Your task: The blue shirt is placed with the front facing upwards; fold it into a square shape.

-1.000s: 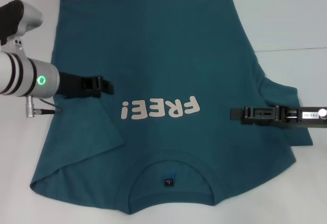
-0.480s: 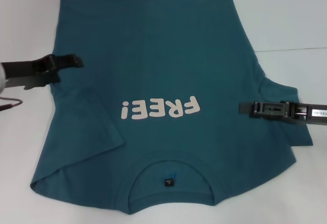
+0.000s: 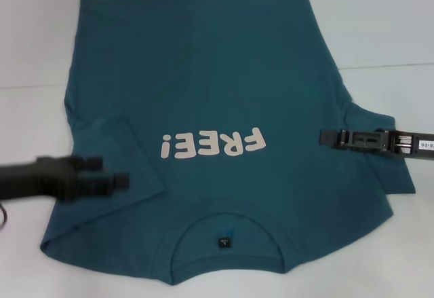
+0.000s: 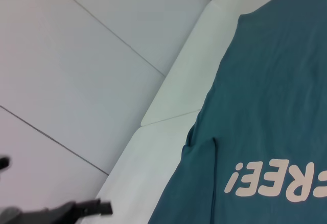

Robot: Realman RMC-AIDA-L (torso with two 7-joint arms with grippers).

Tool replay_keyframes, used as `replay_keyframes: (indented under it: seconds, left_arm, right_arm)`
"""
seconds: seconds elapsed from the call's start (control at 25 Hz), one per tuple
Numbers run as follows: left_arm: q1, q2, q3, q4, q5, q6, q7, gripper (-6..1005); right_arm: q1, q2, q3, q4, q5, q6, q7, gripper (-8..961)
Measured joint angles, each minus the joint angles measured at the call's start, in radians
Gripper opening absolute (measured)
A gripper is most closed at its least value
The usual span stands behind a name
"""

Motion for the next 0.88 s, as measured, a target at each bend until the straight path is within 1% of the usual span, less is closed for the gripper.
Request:
replay_keyframes:
  seconds: [0.08, 0.16, 0.2, 0.32, 0.48, 0.56, 0.64, 0.72, 0.8, 0.84, 0.88]
  left_arm:
    - [0.040, -0.027, -0.005, 0.020, -0.011, 0.003, 0.089, 921]
    - [0.074, -0.050, -0.004, 0.030, -0.015, 0.011, 0.124, 920]
    - [0.086, -0.058, -0.003, 0.031, -0.015, 0.021, 0.126, 920]
    - [0.111, -0.071, -0.006, 0.024, -0.019, 0.061, 0.117, 918]
    - [0.141, -0.075, -0.010, -0.004, -0.075, 0.107, 0.089, 917]
    - [0.153, -0.074, -0.010, -0.013, -0.107, 0.125, 0.080, 917]
    - [0.162, -0.074, -0.011, -0.015, -0.129, 0.137, 0.078, 917]
    - [0.166, -0.074, -0.012, -0.016, -0.139, 0.142, 0.075, 917]
    - [0.168, -0.074, -0.014, -0.017, -0.142, 0.145, 0.068, 917]
    - [0.168, -0.074, -0.014, -0.017, -0.143, 0.145, 0.064, 917]
    - [0.169, -0.074, -0.014, -0.017, -0.143, 0.145, 0.061, 917]
  right_arm:
    - [0.001, 0.000, -0.005, -0.004, 0.000, 0.000, -0.008, 816]
    - [0.001, -0.001, -0.007, -0.007, -0.002, -0.004, -0.019, 816]
    - [0.001, -0.002, -0.007, -0.008, -0.003, -0.009, -0.025, 816]
    - [-0.004, -0.009, 0.001, -0.018, -0.001, -0.046, -0.056, 816]
    - [-0.026, -0.027, 0.023, -0.077, 0.000, -0.113, -0.052, 816]
    - [-0.036, -0.041, 0.049, -0.101, 0.000, -0.137, -0.031, 816]
    - [-0.043, -0.061, 0.079, -0.119, -0.005, -0.143, 0.015, 816]
    - [-0.048, -0.090, 0.100, -0.133, -0.024, -0.132, 0.085, 816]
    - [-0.051, -0.129, 0.120, -0.147, -0.067, -0.111, 0.180, 812]
    - [-0.054, -0.152, 0.143, -0.178, -0.110, -0.096, 0.246, 810]
    - [-0.054, -0.152, 0.143, -0.178, -0.110, -0.096, 0.246, 808]
